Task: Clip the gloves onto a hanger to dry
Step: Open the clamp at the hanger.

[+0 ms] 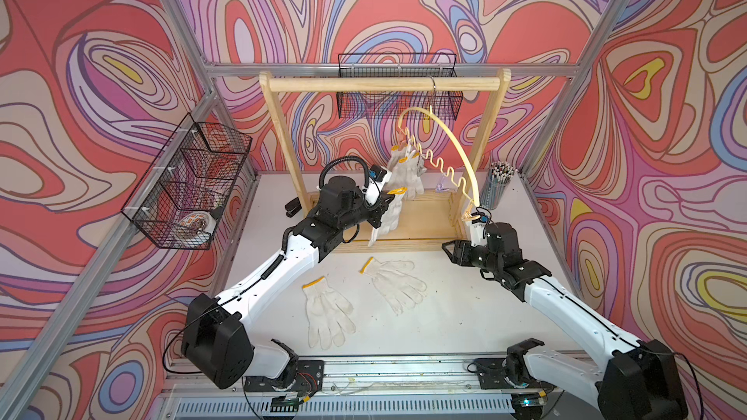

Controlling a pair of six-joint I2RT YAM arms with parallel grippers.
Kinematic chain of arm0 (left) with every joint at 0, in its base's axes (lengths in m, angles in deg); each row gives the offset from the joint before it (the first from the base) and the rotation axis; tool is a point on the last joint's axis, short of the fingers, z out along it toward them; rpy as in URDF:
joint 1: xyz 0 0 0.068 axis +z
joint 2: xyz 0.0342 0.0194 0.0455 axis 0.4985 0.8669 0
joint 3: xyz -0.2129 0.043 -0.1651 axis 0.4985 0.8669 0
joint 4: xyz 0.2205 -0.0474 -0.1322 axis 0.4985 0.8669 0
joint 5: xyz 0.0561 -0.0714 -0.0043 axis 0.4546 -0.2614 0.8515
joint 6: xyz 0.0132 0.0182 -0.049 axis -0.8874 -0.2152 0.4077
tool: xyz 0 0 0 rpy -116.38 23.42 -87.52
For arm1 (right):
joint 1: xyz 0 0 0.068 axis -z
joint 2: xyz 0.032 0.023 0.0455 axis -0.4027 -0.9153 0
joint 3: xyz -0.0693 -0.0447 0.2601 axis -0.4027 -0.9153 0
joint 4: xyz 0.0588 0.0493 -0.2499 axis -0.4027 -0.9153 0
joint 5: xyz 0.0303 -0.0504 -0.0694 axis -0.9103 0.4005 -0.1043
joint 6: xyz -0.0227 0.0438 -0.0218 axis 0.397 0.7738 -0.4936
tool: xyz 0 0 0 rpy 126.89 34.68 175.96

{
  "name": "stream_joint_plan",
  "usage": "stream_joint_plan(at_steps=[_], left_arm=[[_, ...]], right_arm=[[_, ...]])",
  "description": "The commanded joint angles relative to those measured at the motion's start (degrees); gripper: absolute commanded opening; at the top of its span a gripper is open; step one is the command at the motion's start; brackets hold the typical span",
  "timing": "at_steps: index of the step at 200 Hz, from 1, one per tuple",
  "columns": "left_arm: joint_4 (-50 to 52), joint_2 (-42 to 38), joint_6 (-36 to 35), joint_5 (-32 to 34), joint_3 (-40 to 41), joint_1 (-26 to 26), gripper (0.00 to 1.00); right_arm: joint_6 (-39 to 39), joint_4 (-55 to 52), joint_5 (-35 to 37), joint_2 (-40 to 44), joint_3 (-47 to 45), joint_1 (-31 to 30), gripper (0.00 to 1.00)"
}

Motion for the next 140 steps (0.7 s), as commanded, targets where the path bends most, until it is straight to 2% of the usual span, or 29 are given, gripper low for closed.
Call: stream_joint_plan(at_steps=[1,20,65,93,140], left_arm=[[1.1,1.4,-0.9,-2.8,-2.4,0.5,0.0],[2.0,2.0,-1.2,-3.0,-3.6,0.9,0.0],[3.5,1.9,-1.3,-3.2,-5.4,2.3,0.0],[3.6,1.7,-1.3,-3.9,-5.1,3.0,0.0],[1.4,3.1,0.1,-5.8,-4.6,3.8,0.0]], right_arm=[[-3.4,7.4,-7.8,-5.5,4.8,3.3,0.57],[-5.9,12.0,-12.9,-11.5,9.5,5.2,0.56],[-9.9,14.0,-23.2,-24.0,22.7,6.0,0.54],[-15.1,6.3,-24.2,-27.1,30.5,6.0,0.55],[-20.2,1.4,-25.4,-29.1,37.4,6.0,0.58]])
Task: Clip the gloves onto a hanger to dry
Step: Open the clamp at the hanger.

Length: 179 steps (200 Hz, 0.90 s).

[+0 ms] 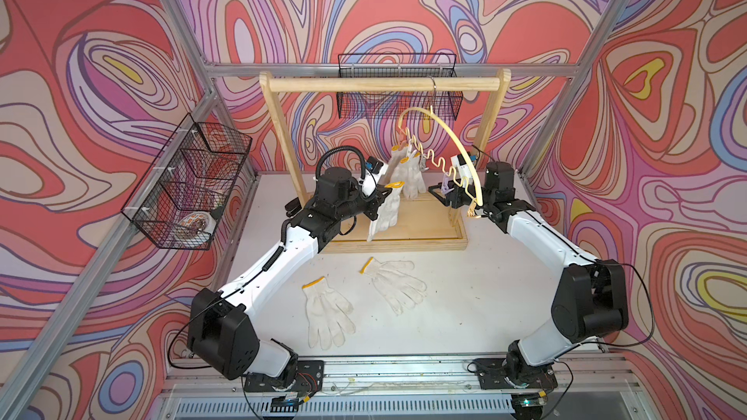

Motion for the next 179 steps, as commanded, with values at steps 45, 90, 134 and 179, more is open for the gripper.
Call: stream_joint_plan(at_steps=[45,90,134,179], left_arm=[[-1.8,2.6,-0.7,-6.9,-1.4,0.9,0.0],[-2.9,5.0,-0.7,-14.4,-3.2,3.3,0.0],[-7.3,6.3,2.0,-19.9,-2.7,5.9,0.0],[-9.0,6.9,2.5,-23.9,-2.1,6.2,0.0]], right_arm=[[-12.0,-7.5,-7.3,-4.5,9.1,0.2,0.63],[-21.0,-17.4,-11.5,-8.2,18.0,0.1,0.65],[-22.6,-17.2,-13.1,-10.6,21.8,0.2,0.65],[-22.7,-16.9,-16.5,-12.0,24.7,0.2,0.64]])
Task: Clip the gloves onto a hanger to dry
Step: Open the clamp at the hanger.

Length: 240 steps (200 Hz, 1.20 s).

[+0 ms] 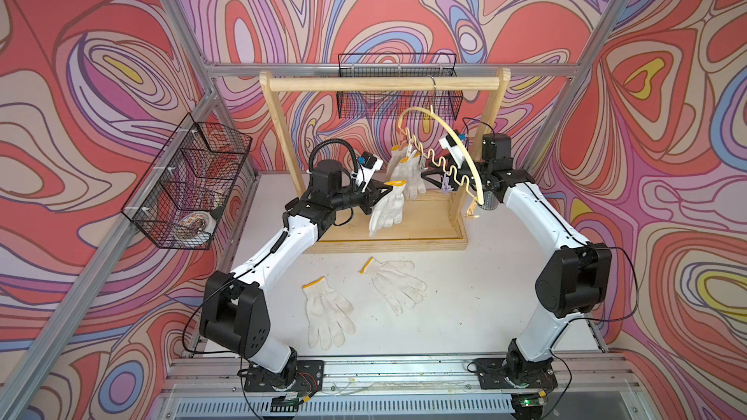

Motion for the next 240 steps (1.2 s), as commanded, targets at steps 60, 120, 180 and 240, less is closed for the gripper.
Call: stream_joint_plan(at_steps=[60,120,180,240], left_arm=[[-5.6,1.6,2.4,-8.3,-0.1,0.1,0.0],[-6.1,2.1,3.0,-10.1,-0.1,0.2,0.0],[-7.0,2.5,3.8,-11.5,-0.3,0.2,0.0],[-7.0,2.2,3.9,-11.9,0.2,0.2,0.0]], right_arm=[[-3.1,-0.9,-6.6,-1.8,4.2,0.1,0.62],[-2.9,-0.6,-9.4,-3.9,7.7,0.1,0.61],[-5.3,-1.3,-12.6,-4.0,7.1,0.1,0.61],[-6.4,-2.9,-13.8,-4.3,7.6,0.0,0.6]])
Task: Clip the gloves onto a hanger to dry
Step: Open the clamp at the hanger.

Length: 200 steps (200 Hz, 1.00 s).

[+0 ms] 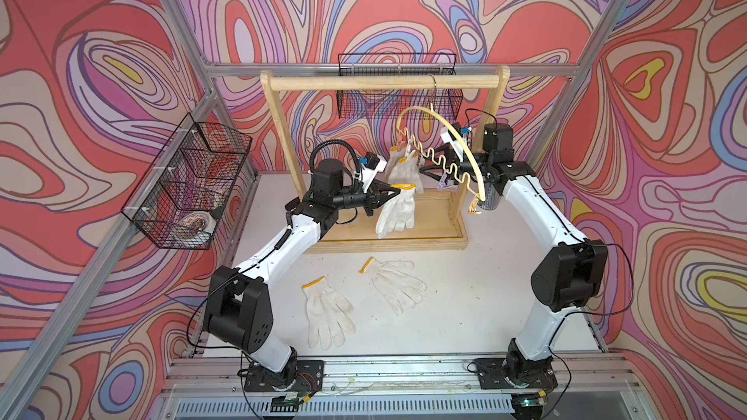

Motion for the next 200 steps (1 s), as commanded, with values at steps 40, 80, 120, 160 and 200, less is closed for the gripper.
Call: stream_joint_plan(at_steps=[40,80,120,160,200], left_arm=[[-1.7,0.1,0.1,-1.6,0.1,0.3,0.0],[-1.2,0.0,-0.2,-1.6,0.1,0.2,0.0],[-1.3,0.1,-0.2,-1.7,0.0,0.3,0.0],[-1.4,0.1,-0.1,-1.8,0.0,0.3,0.0],[-1.2,-0.1,-0.1,-1.9,0.1,0.2,0.0]], right_arm=[[-2.8,-4.5,-0.5,-2.0,1.2,-0.6,0.55],[-2.7,-4.4,-0.1,-2.1,1.4,-0.7,0.46],[-2.3,-4.1,0.1,-1.7,1.4,-0.7,0.42],[-2.0,-3.9,0.1,-1.5,1.4,-0.7,0.42],[-1.2,-2.6,0.0,-1.3,1.1,-0.7,0.4]])
